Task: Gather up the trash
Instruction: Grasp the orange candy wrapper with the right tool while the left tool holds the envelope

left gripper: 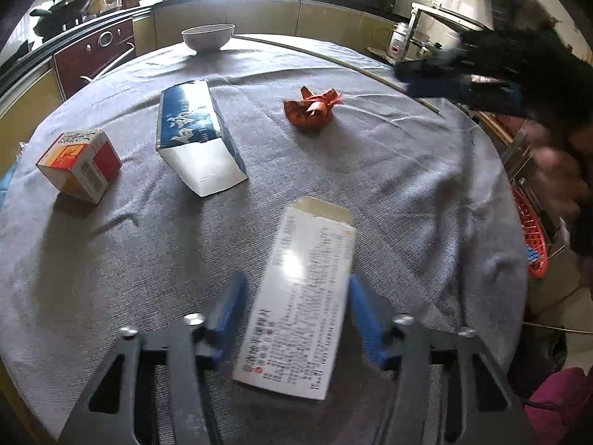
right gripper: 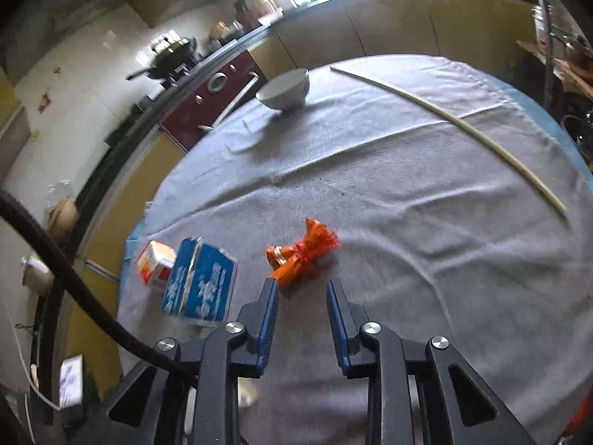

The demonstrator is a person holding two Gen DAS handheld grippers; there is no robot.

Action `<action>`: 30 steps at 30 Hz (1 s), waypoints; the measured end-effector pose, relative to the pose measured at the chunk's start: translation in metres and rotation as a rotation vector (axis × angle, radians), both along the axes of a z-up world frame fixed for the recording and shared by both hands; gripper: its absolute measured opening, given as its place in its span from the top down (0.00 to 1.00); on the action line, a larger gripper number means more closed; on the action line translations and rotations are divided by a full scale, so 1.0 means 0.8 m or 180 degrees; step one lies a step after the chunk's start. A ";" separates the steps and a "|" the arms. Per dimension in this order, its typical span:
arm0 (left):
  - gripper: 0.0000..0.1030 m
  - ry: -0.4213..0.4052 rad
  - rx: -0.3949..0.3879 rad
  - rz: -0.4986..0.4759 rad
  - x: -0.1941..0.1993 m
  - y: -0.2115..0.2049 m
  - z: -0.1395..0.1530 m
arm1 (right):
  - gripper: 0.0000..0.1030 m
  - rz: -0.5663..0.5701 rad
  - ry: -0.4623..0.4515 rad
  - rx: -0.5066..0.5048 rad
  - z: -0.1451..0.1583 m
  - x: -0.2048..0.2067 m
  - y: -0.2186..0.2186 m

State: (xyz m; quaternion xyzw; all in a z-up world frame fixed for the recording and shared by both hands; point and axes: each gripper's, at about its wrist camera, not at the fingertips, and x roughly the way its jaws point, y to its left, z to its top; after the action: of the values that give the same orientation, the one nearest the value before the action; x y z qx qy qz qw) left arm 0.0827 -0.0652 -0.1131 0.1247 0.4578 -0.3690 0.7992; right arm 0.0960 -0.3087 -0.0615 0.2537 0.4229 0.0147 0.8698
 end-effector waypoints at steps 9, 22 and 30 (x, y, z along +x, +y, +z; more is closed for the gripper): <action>0.54 -0.0069 -0.0009 0.0354 -0.020 -0.006 0.009 | 0.66 -0.0069 0.0059 0.0594 -0.013 -0.025 -0.023; 0.54 -0.0554 -0.0334 0.0832 -0.032 0.053 0.074 | 0.35 -0.0454 0.0658 0.0630 -0.063 0.107 -0.002; 0.54 -0.0625 -0.0450 0.0904 -0.032 0.058 0.090 | 0.68 -0.0425 0.0923 -0.0378 -0.073 0.145 0.048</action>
State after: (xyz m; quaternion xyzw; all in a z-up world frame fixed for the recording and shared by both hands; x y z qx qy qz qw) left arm 0.0572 -0.0190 -0.0414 0.0378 0.3636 -0.2698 0.8908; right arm 0.2120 -0.2707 -0.1195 0.2289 0.5262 -0.1049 0.8122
